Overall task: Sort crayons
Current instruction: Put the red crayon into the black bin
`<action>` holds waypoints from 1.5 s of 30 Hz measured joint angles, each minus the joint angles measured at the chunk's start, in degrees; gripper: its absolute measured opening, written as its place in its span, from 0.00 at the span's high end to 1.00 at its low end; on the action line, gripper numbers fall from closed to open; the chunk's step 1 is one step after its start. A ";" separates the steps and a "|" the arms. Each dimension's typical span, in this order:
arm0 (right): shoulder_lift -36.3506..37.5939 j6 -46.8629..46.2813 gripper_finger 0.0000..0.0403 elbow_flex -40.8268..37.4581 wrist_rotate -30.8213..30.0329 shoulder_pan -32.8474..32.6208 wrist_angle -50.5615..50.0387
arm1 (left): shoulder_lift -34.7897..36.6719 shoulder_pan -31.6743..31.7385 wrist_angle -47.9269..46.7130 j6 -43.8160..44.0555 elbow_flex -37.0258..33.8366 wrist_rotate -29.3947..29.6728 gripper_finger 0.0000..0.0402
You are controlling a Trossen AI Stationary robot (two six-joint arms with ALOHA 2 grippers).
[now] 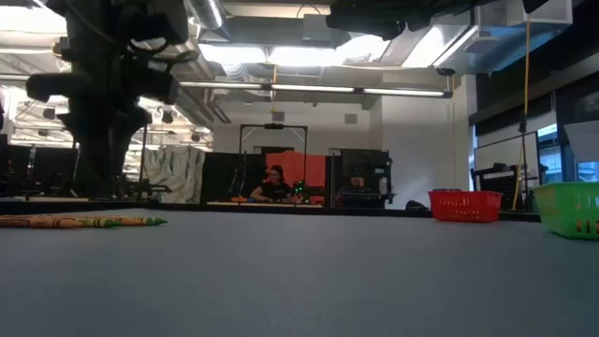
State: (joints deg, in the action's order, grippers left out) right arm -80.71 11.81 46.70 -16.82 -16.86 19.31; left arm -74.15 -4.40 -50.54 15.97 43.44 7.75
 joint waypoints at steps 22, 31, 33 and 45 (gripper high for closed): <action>0.00 0.00 0.54 0.00 0.00 0.00 -0.24 | -8.48 6.52 1.90 -0.30 -5.25 -4.28 0.67; 0.03 0.02 0.54 0.02 0.00 0.00 -0.24 | -8.29 8.44 3.54 -2.43 -6.85 -6.87 0.85; 0.03 0.01 0.54 0.02 0.00 0.00 -0.24 | -8.33 8.48 3.62 -2.45 -6.87 -6.98 0.90; 0.04 -0.01 0.54 0.06 -0.02 0.02 -0.95 | -5.86 6.25 -5.55 -3.12 0.00 3.77 0.97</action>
State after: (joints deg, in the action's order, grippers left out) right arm -80.66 11.80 46.75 -16.84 -16.84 18.36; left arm -80.00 1.85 -56.09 12.85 43.45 11.51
